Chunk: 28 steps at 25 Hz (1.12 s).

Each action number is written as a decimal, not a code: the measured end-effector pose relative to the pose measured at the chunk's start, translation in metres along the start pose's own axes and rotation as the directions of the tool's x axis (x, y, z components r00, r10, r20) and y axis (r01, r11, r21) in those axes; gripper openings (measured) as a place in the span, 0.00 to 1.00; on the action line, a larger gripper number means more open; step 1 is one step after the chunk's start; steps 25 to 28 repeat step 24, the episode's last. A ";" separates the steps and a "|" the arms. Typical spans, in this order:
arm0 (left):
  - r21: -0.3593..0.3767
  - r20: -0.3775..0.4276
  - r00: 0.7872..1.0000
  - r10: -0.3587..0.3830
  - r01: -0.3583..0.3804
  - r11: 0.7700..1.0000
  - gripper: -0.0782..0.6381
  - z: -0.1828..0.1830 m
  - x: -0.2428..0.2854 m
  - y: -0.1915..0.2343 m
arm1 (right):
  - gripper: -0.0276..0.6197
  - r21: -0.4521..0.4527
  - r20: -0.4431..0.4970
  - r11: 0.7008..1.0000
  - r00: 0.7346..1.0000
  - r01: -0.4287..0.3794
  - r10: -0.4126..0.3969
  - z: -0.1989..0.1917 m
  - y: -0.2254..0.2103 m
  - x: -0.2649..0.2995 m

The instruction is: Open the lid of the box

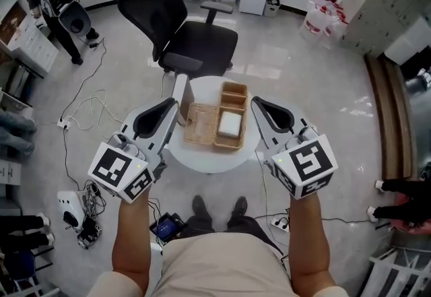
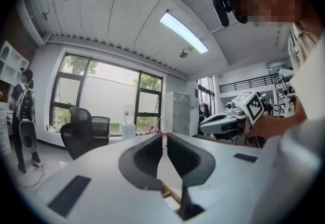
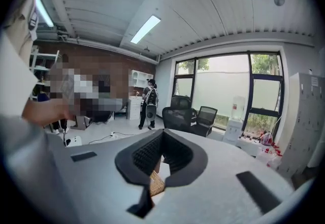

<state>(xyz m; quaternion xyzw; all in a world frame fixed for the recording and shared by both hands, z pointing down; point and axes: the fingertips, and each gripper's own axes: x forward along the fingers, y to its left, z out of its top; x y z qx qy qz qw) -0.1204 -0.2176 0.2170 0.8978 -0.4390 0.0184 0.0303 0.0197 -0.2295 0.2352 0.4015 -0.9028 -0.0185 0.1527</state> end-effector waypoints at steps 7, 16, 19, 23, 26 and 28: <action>0.040 0.091 0.996 -0.013 0.009 0.999 0.15 0.049 -0.015 -0.011 | 0.03 -0.052 0.026 0.999 1.000 0.003 -0.002 0.036 0.009 -0.027; 0.069 0.109 0.994 -0.023 0.015 0.998 0.15 0.065 -0.030 -0.021 | 0.03 -0.068 0.036 0.997 0.999 0.021 -0.019 0.051 0.018 -0.046; 0.070 0.108 0.994 -0.023 0.015 0.997 0.15 0.063 -0.033 -0.021 | 0.03 -0.067 0.033 0.997 0.999 0.024 -0.022 0.050 0.021 -0.047; 0.069 0.107 0.994 -0.023 0.015 0.997 0.15 0.064 -0.039 -0.021 | 0.03 -0.061 0.029 0.998 0.999 0.029 -0.028 0.050 0.026 -0.049; 0.069 0.107 0.994 -0.023 0.016 0.997 0.15 0.064 -0.041 -0.022 | 0.03 -0.060 0.029 0.998 0.999 0.031 -0.029 0.050 0.028 -0.050; 0.069 0.107 0.994 -0.023 0.016 0.997 0.15 0.064 -0.041 -0.022 | 0.03 -0.060 0.029 0.998 0.999 0.031 -0.029 0.050 0.028 -0.050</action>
